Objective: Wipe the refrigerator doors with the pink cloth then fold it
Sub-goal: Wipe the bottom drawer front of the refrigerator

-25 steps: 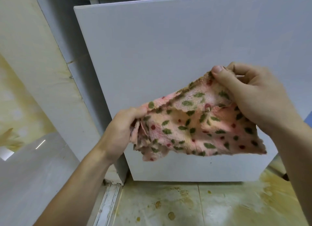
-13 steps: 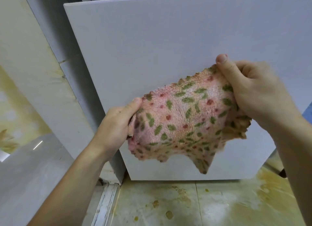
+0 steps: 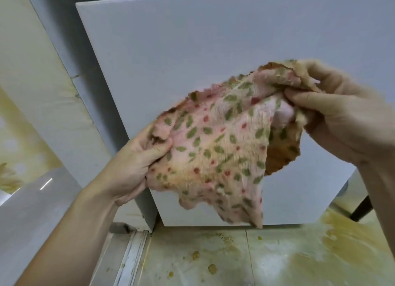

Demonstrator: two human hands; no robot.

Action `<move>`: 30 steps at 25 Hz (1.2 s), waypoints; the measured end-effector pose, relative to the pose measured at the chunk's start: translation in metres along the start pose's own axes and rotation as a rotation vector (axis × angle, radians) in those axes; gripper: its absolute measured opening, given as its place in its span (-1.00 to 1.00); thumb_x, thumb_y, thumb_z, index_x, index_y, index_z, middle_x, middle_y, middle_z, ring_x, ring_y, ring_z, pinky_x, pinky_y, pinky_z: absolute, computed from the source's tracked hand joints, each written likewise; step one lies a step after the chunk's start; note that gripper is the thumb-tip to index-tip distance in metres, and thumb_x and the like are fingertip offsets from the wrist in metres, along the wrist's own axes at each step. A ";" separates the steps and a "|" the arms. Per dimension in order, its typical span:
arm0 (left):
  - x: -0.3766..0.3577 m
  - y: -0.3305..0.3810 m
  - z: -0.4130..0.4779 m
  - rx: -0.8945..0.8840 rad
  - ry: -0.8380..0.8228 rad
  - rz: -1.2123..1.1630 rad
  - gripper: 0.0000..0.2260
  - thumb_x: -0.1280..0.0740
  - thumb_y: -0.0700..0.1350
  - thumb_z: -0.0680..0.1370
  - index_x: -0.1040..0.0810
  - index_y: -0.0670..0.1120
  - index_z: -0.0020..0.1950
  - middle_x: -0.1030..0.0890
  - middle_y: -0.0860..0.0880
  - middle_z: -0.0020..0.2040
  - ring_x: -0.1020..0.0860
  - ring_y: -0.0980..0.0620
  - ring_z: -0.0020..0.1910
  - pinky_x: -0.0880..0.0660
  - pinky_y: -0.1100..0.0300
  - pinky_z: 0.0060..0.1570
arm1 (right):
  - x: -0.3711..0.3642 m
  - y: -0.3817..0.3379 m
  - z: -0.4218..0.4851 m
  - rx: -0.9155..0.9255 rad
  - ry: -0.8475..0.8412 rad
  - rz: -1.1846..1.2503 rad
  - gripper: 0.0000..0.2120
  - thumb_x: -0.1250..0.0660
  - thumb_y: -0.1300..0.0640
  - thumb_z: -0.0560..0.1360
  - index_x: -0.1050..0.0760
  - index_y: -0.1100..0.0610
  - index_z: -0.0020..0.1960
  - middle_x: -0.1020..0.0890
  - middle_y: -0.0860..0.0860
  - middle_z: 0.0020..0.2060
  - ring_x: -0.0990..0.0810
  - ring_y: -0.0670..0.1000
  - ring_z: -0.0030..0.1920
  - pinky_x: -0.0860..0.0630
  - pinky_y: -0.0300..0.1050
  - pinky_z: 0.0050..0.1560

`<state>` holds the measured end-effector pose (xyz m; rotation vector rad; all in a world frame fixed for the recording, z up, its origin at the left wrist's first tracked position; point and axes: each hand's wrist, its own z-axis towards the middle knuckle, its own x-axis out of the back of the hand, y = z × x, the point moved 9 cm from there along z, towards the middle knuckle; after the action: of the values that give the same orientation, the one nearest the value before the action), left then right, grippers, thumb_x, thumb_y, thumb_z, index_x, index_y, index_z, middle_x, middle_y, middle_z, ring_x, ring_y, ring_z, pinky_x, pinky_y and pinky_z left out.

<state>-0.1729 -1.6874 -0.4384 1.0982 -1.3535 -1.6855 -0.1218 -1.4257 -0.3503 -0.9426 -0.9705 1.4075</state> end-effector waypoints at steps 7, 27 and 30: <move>0.033 0.033 -0.013 -0.214 0.381 0.450 -0.79 -0.39 0.07 0.60 -0.69 0.11 0.20 -0.74 0.13 -0.06 -0.70 0.16 -0.10 -0.60 0.12 -0.06 | 0.019 0.003 -0.016 -0.056 0.366 -0.633 -0.68 -0.34 -0.35 0.57 -0.59 -0.13 0.09 -0.74 -0.03 -0.13 -0.74 0.07 -0.06 -0.65 0.22 0.05; 0.048 0.057 -0.022 -0.211 0.300 0.614 -0.78 -0.54 -0.05 0.33 -0.76 0.10 -0.03 -0.76 0.03 -0.09 -0.72 0.09 -0.06 -0.62 0.30 -0.02 | 0.025 -0.028 -0.019 0.270 0.414 -0.551 -0.91 -0.56 -0.08 0.49 -0.69 -0.24 -0.04 -0.76 -0.22 -0.18 -0.74 -0.15 -0.13 -0.64 -0.19 -0.03; 0.059 0.067 -0.026 -0.291 0.392 0.731 -0.95 -0.52 0.13 0.37 -0.74 0.21 -0.22 -0.64 0.12 -0.11 -0.62 0.24 -0.16 -0.49 0.34 -0.04 | 0.029 -0.030 -0.019 0.235 0.433 -0.954 -0.87 -0.43 -0.23 0.56 -0.62 -0.23 -0.12 -0.65 -0.17 -0.22 -0.64 -0.07 -0.20 -0.58 0.02 -0.04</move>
<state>-0.1719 -1.7645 -0.3867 0.6061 -1.0327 -1.0179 -0.0954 -1.3952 -0.3293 -0.4515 -0.7352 0.4629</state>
